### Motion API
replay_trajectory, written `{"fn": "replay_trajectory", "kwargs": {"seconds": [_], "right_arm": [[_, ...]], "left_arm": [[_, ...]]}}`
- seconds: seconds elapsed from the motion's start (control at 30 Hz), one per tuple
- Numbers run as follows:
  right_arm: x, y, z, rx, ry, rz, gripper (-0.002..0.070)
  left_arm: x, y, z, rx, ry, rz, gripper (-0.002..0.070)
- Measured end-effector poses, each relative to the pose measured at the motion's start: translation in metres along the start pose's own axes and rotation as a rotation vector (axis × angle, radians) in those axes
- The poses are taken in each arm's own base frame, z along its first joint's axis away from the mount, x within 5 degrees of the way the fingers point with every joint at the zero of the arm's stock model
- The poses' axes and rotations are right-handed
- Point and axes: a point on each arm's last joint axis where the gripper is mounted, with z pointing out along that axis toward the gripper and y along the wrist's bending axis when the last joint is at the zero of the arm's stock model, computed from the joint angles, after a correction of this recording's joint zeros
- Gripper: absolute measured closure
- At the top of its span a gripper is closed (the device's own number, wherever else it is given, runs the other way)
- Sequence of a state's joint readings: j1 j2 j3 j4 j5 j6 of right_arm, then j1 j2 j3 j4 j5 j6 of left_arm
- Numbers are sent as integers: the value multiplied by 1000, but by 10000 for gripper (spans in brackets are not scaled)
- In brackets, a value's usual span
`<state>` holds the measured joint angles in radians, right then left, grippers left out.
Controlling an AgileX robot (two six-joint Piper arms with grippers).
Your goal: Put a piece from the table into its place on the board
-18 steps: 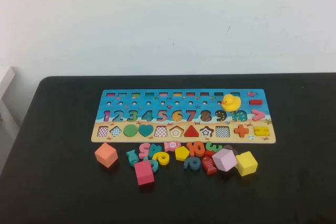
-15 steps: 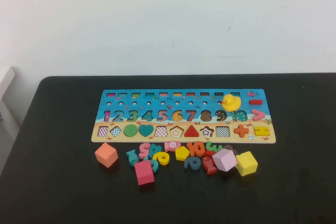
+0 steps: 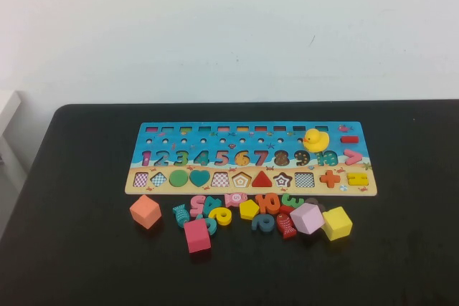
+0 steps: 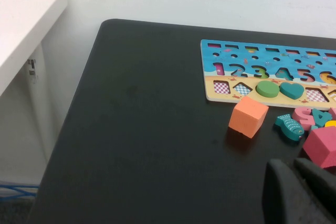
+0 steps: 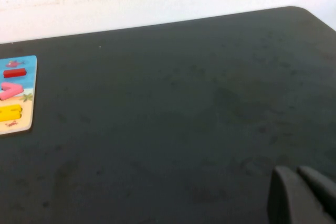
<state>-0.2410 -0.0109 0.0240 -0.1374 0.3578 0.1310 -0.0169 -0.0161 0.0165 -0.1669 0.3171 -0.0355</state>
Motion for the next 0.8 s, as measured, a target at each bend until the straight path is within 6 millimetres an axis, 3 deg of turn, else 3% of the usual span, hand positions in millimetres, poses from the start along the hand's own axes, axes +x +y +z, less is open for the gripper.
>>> {"fn": "replay_trajectory", "kwargs": {"seconds": [0.33, 0.43, 0.6, 0.67, 0.8], "right_arm": [[0, 2, 0, -25, 3, 71, 657], [0, 8, 0, -90, 16, 300, 657], [-4, 24, -3, -271, 73, 889, 657], [-5, 27, -4, -303, 85, 974, 657], [-6, 27, -4, -314, 67, 908, 657]], "left_arm": [[0, 0, 0, 0, 0, 0, 676], [0, 0, 0, 0, 0, 0, 676], [0, 0, 0, 0, 0, 0, 676], [0, 0, 0, 0, 0, 0, 676], [0, 0, 0, 0, 0, 0, 676]]}}
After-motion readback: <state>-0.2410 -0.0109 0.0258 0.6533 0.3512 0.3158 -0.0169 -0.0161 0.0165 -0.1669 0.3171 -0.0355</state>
